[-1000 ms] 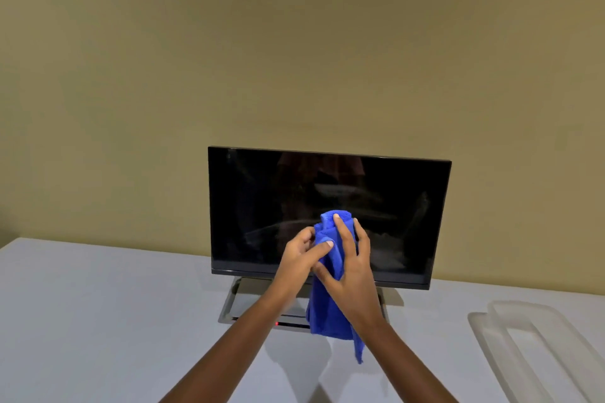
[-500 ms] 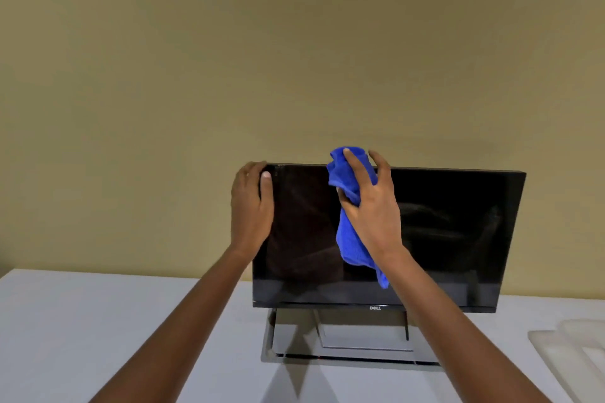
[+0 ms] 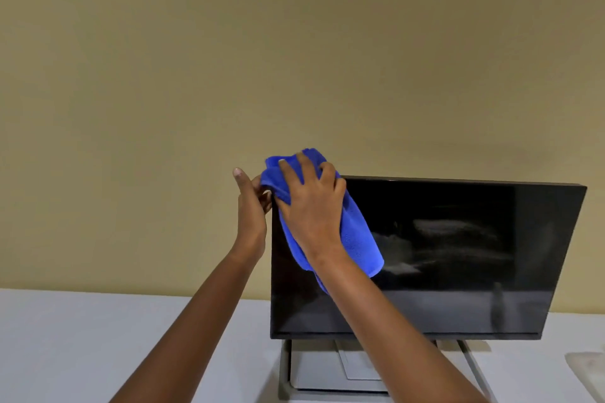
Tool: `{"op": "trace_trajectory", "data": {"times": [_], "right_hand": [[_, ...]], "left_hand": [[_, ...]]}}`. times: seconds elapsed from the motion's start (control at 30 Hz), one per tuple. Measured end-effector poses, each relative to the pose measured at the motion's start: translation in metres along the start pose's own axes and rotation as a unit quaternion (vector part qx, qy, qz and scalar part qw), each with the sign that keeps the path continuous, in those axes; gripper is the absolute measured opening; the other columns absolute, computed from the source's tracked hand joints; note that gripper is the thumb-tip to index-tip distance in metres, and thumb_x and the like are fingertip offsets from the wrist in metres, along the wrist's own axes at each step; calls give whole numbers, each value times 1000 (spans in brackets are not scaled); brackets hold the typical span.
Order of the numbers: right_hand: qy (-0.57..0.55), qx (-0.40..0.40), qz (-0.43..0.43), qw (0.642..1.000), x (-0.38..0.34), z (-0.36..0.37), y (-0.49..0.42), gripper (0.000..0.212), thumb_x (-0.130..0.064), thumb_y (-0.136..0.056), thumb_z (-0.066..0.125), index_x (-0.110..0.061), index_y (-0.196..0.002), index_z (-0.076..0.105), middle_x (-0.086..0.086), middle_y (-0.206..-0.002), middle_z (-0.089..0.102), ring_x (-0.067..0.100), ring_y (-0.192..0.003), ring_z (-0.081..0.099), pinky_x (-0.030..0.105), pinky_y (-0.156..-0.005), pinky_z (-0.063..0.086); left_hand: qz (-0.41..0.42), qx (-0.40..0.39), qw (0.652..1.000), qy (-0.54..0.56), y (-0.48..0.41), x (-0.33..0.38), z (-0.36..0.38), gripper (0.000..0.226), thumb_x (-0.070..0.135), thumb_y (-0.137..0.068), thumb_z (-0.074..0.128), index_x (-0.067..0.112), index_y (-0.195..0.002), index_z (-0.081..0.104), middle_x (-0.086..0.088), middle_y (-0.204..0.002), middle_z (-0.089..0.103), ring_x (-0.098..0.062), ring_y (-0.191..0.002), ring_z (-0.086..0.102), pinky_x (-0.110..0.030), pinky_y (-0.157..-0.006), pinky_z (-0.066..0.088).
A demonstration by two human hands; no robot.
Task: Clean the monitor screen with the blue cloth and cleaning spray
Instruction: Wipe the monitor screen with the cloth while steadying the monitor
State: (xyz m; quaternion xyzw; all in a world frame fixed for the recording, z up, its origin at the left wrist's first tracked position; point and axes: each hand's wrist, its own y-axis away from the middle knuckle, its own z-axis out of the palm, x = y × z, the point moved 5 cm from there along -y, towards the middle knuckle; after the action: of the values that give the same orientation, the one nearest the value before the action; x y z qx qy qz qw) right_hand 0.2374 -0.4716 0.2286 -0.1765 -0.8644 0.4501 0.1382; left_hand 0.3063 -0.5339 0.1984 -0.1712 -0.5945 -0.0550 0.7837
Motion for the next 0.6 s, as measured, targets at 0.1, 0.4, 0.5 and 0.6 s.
{"op": "trace_trajectory", "data": {"times": [0.1,0.4,0.5,0.6], "right_hand": [[12,15,-13,1000,17,1,-1,45,-51,-64,68,-34,-105,62,-5,-110,65,23,-100,48,38,-73,41],[-85,30,143,986,85,7,5,34,-41,-82,49,-14,-95,67,18,-114,61,41,-97,59,48,-88,47],[-61,17,80,995,29,12,5,40,-42,-79,45,-21,-109,62,14,-117,61,41,-103,56,48,-92,45],[-44,22,-14,999,-12,17,11,50,-37,-76,57,-27,-124,50,8,-125,59,37,-114,48,47,-97,43]], "left_hand": [[-10,-13,1000,14,-3,-2,1,65,45,-96,4,16,-98,62,8,-80,60,3,-65,60,-4,-64,47],[-30,-15,999,40,3,-4,10,62,43,-97,5,10,-121,52,11,-89,57,0,-79,54,2,-57,45],[-27,-14,999,39,6,-3,13,64,45,-96,4,12,-111,58,13,-84,63,3,-73,60,1,-57,45],[-19,-23,998,50,9,0,11,64,46,-96,4,20,-88,62,16,-65,72,10,-66,65,-3,-59,48]]}}
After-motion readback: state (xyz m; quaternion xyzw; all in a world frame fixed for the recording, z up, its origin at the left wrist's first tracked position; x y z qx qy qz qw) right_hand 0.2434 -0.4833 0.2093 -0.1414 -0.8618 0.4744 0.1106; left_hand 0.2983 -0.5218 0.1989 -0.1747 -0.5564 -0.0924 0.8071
